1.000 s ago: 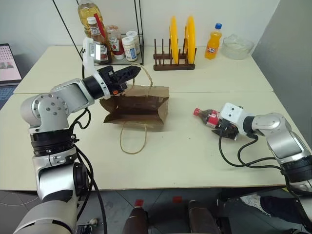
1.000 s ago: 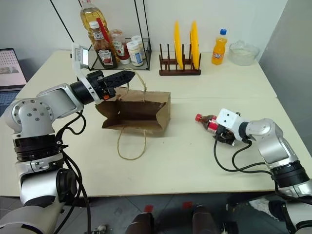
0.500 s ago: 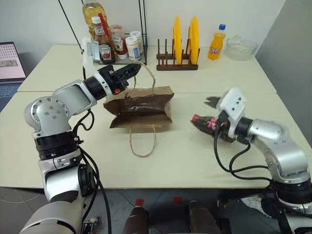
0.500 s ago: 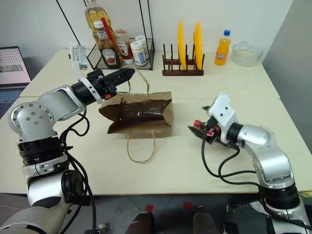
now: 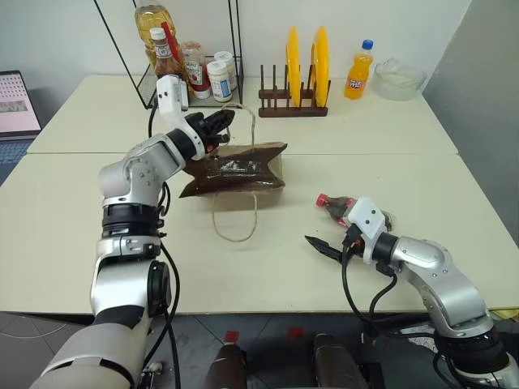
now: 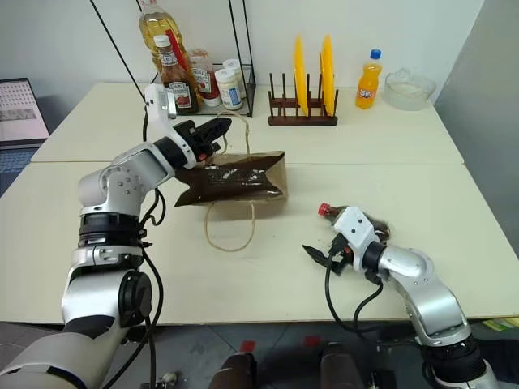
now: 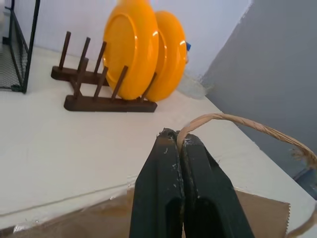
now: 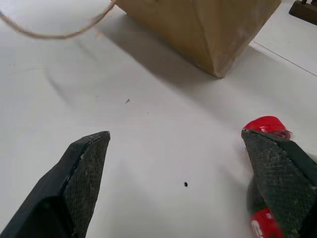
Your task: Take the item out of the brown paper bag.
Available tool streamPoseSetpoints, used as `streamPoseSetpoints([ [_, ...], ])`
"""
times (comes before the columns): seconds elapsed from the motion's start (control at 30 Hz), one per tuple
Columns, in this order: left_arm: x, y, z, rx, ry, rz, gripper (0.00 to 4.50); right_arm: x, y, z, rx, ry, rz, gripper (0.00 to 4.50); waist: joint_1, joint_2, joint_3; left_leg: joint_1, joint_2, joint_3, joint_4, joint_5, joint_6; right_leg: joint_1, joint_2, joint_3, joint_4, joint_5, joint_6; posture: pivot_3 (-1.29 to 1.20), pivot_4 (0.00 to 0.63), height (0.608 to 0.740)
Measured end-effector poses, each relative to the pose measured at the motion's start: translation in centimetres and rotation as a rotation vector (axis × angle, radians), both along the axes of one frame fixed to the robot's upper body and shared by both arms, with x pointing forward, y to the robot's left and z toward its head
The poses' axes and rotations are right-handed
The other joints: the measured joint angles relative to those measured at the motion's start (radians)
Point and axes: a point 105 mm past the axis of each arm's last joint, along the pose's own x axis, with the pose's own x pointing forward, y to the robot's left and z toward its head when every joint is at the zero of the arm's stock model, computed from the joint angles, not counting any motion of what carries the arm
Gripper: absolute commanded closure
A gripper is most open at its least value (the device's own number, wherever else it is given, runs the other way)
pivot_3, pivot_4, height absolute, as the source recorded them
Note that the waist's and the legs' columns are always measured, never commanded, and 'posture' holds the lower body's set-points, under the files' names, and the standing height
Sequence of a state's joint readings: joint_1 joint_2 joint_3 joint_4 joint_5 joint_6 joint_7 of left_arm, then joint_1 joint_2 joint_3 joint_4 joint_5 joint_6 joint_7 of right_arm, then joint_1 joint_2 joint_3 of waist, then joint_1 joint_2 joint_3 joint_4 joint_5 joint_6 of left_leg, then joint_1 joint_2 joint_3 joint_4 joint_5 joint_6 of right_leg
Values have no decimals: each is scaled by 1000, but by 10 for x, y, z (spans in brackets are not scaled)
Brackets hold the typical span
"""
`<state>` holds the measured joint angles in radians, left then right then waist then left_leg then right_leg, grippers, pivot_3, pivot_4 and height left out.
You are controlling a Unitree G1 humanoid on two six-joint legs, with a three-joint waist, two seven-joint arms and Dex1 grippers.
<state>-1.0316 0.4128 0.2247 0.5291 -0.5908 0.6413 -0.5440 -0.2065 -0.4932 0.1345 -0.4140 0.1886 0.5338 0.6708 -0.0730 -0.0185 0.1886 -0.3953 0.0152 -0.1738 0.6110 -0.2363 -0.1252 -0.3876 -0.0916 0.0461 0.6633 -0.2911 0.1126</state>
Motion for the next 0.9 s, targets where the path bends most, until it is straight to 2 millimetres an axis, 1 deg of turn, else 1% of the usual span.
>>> streamPoseSetpoints([
  [0.07,2,-2,9,5,-36,-3,4500,0,2,-2,-1,3,1,36,-1,0,0,0,0,0,0,0,0,0,0,0,0,0,0,0,150,740],
  [0.17,7,1,11,15,-53,17,3925,1,4,-2,11,-2,-12,0,-3,0,0,0,0,0,0,0,0,0,0,0,0,0,0,0,150,740],
  [0.33,12,15,4,37,-32,67,2304,1,7,-4,23,2,-17,0,-9,0,0,0,0,0,0,0,0,0,0,0,1,0,0,0,150,740],
  [0.47,7,31,20,91,-79,82,1100,0,9,-7,27,9,-19,0,-11,0,0,1,0,0,0,0,0,0,0,0,1,0,0,0,150,740],
  [0.57,-6,38,33,165,-122,55,1100,1,9,-10,28,18,-22,0,-13,0,0,1,0,0,0,0,0,0,0,0,1,0,0,0,150,740],
  [0.63,-17,42,35,209,-135,43,1100,1,10,-10,32,17,-23,0,-13,0,0,1,0,0,0,0,0,0,0,0,2,0,0,0,150,740],
  [0.77,-34,51,20,237,-112,78,1100,0,11,-14,41,26,-27,0,-12,0,0,1,0,0,0,0,0,0,0,0,2,0,0,0,150,740],
  [0.83,-48,59,12,253,-113,113,1100,-2,10,-18,47,40,-35,0,-14,0,0,1,0,0,0,0,0,0,0,1,2,0,0,0,150,740],
  [0.9,-66,68,-4,277,-103,146,1100,-3,9,-21,61,49,-54,0,-16,1,0,2,0,0,-1,0,0,0,0,1,2,0,0,0,150,740],
])
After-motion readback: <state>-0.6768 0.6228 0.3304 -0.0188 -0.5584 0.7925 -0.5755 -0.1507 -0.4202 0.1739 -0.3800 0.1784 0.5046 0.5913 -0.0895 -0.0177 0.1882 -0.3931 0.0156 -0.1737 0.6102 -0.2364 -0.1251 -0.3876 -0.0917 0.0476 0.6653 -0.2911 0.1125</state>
